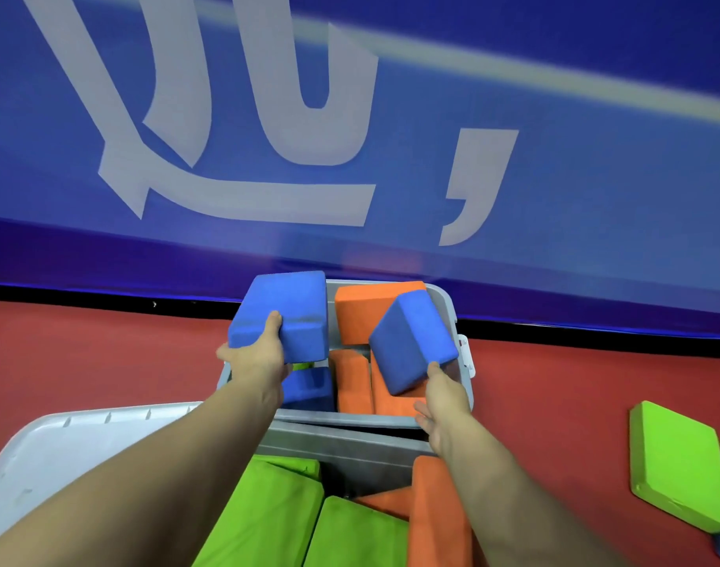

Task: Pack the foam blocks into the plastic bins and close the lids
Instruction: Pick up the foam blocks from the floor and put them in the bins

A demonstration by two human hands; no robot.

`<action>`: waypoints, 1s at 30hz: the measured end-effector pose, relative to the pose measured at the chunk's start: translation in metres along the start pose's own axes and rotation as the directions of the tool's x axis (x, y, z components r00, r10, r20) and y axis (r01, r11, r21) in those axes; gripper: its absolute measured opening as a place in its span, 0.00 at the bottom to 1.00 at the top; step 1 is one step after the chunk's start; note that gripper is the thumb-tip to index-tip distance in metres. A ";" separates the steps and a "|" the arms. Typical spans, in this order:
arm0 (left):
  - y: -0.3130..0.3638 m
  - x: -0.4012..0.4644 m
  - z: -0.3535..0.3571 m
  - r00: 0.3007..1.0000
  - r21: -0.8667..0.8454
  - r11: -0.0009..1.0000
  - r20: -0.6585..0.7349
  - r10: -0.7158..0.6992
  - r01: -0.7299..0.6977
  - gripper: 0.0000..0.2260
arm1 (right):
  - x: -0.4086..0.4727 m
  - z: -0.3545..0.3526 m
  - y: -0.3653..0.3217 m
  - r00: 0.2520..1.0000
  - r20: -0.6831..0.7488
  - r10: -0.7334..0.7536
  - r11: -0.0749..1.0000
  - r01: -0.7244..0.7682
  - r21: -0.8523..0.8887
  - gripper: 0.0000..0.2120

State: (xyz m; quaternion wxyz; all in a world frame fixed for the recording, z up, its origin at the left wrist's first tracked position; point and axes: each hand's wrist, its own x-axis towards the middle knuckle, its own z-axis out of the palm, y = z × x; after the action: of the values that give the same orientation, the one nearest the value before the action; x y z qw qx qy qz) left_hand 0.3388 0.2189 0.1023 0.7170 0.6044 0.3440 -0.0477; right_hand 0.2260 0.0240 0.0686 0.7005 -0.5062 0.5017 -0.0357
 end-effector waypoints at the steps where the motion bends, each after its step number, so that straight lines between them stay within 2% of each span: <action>1: 0.002 0.003 0.001 0.999 0.045 0.998 -0.014 0.044 -0.044 0.41 | -0.003 0.001 -0.001 1.000 0.025 0.003 1.000 -0.003 0.002 0.10; 3: 0.008 0.006 0.001 0.992 0.205 0.972 -0.031 0.120 -0.111 0.45 | -0.007 0.003 -0.002 0.998 0.064 0.002 1.000 -0.002 0.005 0.10; 5: 0.014 0.010 0.002 0.978 0.395 0.901 -0.026 0.206 -0.179 0.44 | -0.010 0.005 -0.002 0.995 0.096 -0.008 1.000 0.007 0.009 0.11; 9: 0.028 0.016 0.018 0.937 0.601 0.728 0.109 0.332 -0.328 0.50 | -0.010 0.007 -0.005 0.990 0.135 -0.034 0.999 0.035 -0.006 0.11; 12: 0.028 0.017 0.031 0.934 0.636 0.684 0.237 0.267 -0.357 0.55 | -0.012 0.009 -0.011 0.988 0.140 -0.070 0.997 0.074 -0.026 0.10; 17: 0.006 0.009 0.028 0.904 0.696 0.582 0.374 0.206 -0.421 0.43 | -0.013 0.012 -0.016 0.981 0.154 -0.115 0.989 0.127 -0.069 0.13; 20: -0.008 0.006 0.021 0.889 0.682 0.579 0.414 0.197 -0.446 0.37 | -0.014 0.011 -0.017 0.976 0.171 -0.138 0.985 0.154 -0.079 0.10; 25: -0.023 -0.012 0.019 0.857 0.651 0.583 0.485 0.171 -0.485 0.33 | -0.015 0.001 -0.019 0.963 0.187 -0.193 0.955 0.229 -0.188 0.16; 28: -0.031 -0.034 0.031 0.804 0.593 0.590 0.569 0.175 -0.548 0.33 | -0.019 -0.014 -0.017 0.943 0.171 -0.286 0.899 0.326 -0.292 0.14; 30: -0.039 -0.051 0.043 0.771 0.566 0.588 0.616 0.164 -0.577 0.32 | -0.021 -0.029 -0.015 0.921 0.170 -0.351 0.854 0.390 -0.344 0.20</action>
State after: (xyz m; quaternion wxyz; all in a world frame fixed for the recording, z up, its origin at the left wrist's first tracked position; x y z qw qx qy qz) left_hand 0.2998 0.1519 0.0993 0.4700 0.8633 -0.0431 -0.1787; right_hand 0.2012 0.0087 0.0939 0.5964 -0.7176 0.3563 -0.0488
